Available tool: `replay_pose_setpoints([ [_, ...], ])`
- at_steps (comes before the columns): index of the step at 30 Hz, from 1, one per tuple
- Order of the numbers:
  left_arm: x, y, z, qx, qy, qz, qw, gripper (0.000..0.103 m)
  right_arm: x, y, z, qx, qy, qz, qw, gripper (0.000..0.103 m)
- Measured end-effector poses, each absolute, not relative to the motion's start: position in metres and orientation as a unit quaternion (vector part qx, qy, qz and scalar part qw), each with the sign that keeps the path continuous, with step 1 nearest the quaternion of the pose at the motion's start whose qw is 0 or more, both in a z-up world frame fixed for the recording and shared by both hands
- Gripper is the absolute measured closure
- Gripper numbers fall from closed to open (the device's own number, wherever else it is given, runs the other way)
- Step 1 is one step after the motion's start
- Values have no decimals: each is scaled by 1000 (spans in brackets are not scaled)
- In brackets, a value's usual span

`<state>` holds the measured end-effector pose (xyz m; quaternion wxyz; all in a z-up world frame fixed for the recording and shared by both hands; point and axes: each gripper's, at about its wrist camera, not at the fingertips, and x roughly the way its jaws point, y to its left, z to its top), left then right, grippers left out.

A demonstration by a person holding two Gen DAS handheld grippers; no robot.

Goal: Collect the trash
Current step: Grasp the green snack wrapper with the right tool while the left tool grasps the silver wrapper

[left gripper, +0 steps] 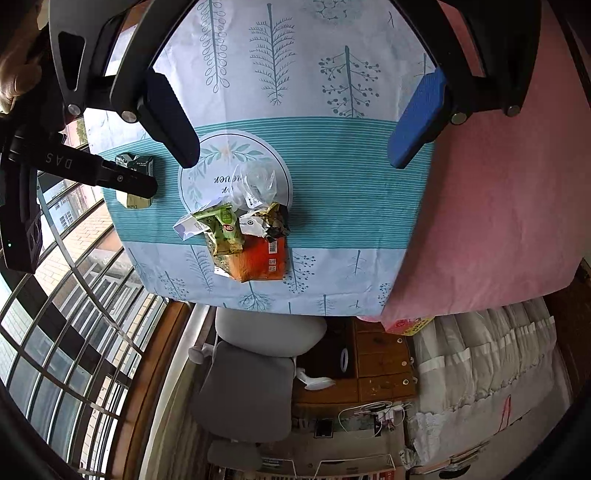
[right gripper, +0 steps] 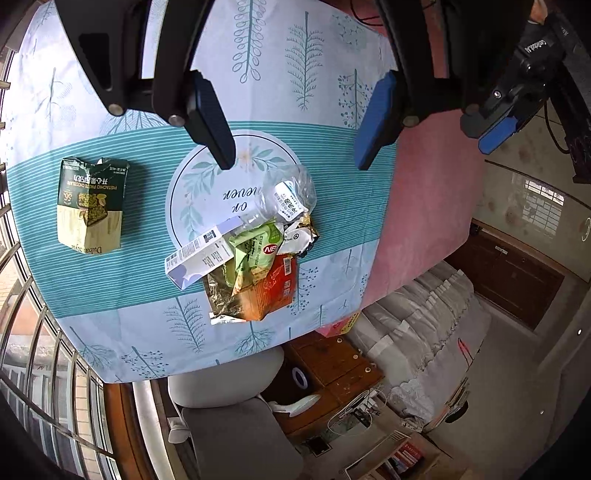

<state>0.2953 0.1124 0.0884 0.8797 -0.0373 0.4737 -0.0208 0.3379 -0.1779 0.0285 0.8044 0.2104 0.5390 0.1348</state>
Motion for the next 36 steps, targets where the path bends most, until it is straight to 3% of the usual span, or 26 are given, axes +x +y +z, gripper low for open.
replay_pose_setpoints([
  [15, 475, 130, -12, 0, 564, -123, 816, 5, 443, -161, -70, 301, 587, 4, 751, 38],
  [16, 480, 129, -18, -2, 569, -129, 812, 5, 446, -159, -76, 300, 592, 1, 748, 40],
  [20, 493, 124, -32, -10, 583, -155, 797, 5, 451, -151, -90, 304, 606, -2, 735, 69],
  [24, 499, 112, -45, -4, 595, -180, 784, 5, 449, -147, -89, 295, 600, 6, 744, 81],
  [33, 514, 94, -80, -21, 632, -201, 748, 6, 440, -157, -79, 295, 576, 18, 762, 86],
  [36, 519, 92, -90, -37, 644, -211, 735, 19, 439, -159, -79, 302, 573, 18, 762, 86],
])
